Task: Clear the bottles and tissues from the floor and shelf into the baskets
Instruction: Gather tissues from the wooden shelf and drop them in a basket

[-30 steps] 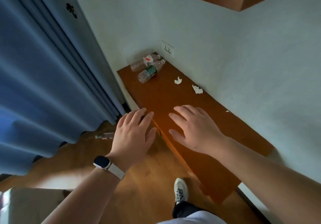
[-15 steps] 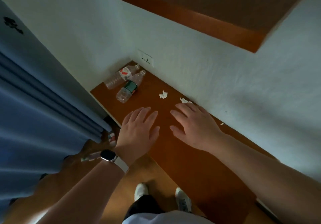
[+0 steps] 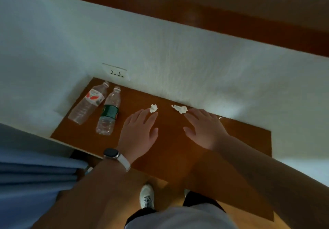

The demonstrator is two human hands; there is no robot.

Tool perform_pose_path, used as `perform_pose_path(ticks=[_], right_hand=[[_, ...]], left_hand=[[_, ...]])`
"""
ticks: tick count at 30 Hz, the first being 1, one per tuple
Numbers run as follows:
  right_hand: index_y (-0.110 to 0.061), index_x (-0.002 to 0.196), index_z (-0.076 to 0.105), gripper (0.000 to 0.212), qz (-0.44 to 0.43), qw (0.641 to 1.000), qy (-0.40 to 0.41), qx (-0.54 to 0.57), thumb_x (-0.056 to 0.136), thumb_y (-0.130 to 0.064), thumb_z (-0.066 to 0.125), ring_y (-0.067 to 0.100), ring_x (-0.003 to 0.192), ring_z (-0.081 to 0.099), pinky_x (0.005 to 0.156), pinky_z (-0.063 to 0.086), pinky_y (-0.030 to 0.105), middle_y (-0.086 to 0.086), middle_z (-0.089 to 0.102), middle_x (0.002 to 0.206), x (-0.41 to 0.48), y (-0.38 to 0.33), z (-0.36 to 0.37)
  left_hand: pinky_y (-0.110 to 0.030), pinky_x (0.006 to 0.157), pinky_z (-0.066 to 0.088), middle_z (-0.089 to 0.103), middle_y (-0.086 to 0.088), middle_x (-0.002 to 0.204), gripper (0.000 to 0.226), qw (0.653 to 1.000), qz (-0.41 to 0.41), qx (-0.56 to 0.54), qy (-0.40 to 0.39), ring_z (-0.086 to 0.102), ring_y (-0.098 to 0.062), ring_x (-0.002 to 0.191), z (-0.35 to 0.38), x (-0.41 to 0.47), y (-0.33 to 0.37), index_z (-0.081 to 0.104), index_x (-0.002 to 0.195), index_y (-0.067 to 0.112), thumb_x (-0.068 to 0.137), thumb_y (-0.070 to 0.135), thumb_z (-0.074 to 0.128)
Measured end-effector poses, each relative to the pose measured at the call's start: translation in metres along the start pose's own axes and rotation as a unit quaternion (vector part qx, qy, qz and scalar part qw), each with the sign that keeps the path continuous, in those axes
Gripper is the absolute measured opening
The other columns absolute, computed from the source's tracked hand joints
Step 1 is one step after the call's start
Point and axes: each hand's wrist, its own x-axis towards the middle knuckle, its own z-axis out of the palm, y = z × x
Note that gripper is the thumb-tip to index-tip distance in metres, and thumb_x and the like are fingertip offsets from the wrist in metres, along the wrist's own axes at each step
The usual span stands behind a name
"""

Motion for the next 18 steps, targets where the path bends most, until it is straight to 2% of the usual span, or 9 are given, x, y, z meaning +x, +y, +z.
perform_pose_path(ticks=[6, 9, 14, 18], right_hand=[[-0.023, 0.141, 0.034, 0.061, 0.055, 0.998, 0.013, -0.002, 0.093, -0.06, 0.027, 0.026, 0.131, 0.04, 0.103, 0.034, 0.043, 0.005, 0.042, 0.145, 0.017, -0.011, 0.027], [-0.024, 0.142, 0.03, 0.061, 0.074, 0.997, -0.002, 0.011, 0.092, -0.059, 0.031, 0.026, 0.133, 0.038, 0.103, 0.036, 0.044, 0.005, 0.039, 0.147, 0.036, -0.008, 0.038], [-0.023, 0.143, 0.029, 0.059, 0.083, 0.996, 0.003, 0.024, 0.093, -0.052, 0.041, 0.027, 0.134, 0.037, 0.103, 0.037, 0.044, 0.006, 0.037, 0.148, 0.072, 0.004, 0.062], [-0.023, 0.146, 0.025, 0.062, 0.109, 0.993, 0.022, 0.04, 0.092, -0.046, 0.047, 0.026, 0.134, 0.036, 0.102, 0.039, 0.045, 0.005, 0.034, 0.149, 0.093, 0.008, 0.087]], left_hand=[[-0.046, 0.109, 0.037, 0.044, -0.008, 0.149, 0.052, 0.998, 0.047, -0.025, -0.04, 0.039, -0.029, 0.138, 0.027, 0.026, -0.033, 0.043, 0.143, 0.023, 0.096, 0.044, 0.048], [-0.045, 0.111, 0.035, 0.04, -0.007, 0.152, 0.052, 0.997, 0.043, -0.031, -0.059, 0.036, -0.027, 0.14, 0.043, 0.049, -0.04, 0.04, 0.145, 0.024, 0.097, 0.044, 0.047], [-0.044, 0.105, 0.039, 0.043, -0.008, 0.149, 0.05, 0.996, 0.03, -0.062, -0.054, 0.039, -0.027, 0.137, 0.076, 0.08, -0.05, 0.043, 0.143, 0.021, 0.096, 0.037, 0.052], [-0.046, 0.111, 0.034, 0.025, -0.007, 0.16, 0.064, 0.994, 0.018, -0.058, -0.096, 0.029, -0.028, 0.144, 0.108, 0.096, -0.058, 0.024, 0.153, 0.025, 0.097, 0.04, 0.051]])
